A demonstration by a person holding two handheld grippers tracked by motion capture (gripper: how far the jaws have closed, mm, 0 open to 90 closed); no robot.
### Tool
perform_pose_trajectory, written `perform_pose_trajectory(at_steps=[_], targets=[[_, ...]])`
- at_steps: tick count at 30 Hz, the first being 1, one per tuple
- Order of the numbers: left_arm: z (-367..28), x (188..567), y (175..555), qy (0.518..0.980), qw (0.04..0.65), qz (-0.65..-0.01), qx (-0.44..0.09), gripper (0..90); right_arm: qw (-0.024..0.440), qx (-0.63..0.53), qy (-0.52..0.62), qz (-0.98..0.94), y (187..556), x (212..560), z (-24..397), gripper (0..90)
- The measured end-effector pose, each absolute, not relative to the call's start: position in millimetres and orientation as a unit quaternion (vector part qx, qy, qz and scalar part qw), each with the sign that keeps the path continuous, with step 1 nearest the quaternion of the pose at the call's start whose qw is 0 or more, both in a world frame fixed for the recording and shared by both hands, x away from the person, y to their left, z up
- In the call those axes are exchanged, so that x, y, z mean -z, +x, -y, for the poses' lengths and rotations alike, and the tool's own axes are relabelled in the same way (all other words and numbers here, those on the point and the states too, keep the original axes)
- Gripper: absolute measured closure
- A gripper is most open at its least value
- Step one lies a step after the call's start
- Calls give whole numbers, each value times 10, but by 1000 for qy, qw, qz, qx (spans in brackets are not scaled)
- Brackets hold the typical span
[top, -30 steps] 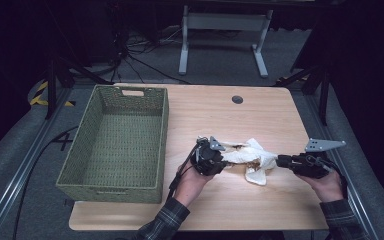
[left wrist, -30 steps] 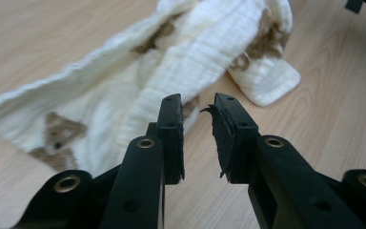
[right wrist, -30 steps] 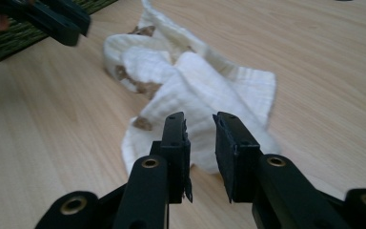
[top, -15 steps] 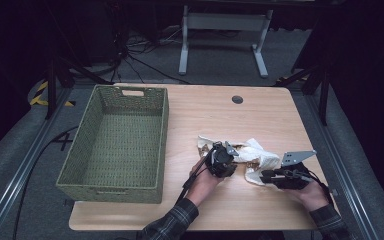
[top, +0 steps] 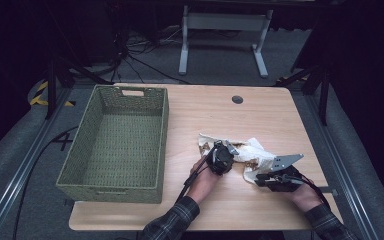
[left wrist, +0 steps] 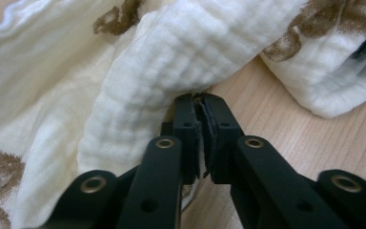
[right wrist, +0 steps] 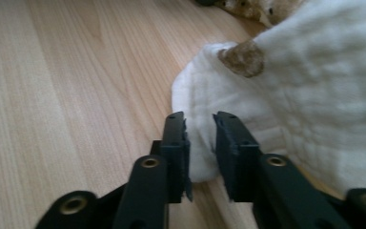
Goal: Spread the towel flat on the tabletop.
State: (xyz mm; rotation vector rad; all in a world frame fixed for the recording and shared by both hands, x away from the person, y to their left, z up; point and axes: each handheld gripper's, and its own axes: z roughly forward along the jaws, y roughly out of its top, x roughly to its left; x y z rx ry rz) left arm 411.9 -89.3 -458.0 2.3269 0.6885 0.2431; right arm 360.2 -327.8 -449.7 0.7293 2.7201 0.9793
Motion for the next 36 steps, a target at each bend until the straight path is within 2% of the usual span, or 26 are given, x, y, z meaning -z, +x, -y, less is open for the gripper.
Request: perform_pose_trajectory(at_steps=[2,4,10,14,26,31,36], targets=[[878,4567,4122,898,343,-262,-84,870,74,-327,240,-911,3598,4495,3271,857],[850,4526,4105,894,356,-262,-73,872,77,-326,237,-912,3593,4491,3265,875],[744,4350,4067,887,377,-261,-50,873,68,-348,247,-902,3619,4419,3360,887],[647,4191,4032,879,399,-260,-37,873,79,-365,256,-891,3628,4327,3468,889],[235,3985,4069,852,425,-300,-48,872,110,-382,308,-864,3681,4185,3884,893],[80,4005,4159,851,396,-337,-69,867,114,-379,329,-857,3694,4206,4072,893],[96,4005,4124,849,400,-339,-65,800,99,-374,325,-863,3689,4239,4035,892]])
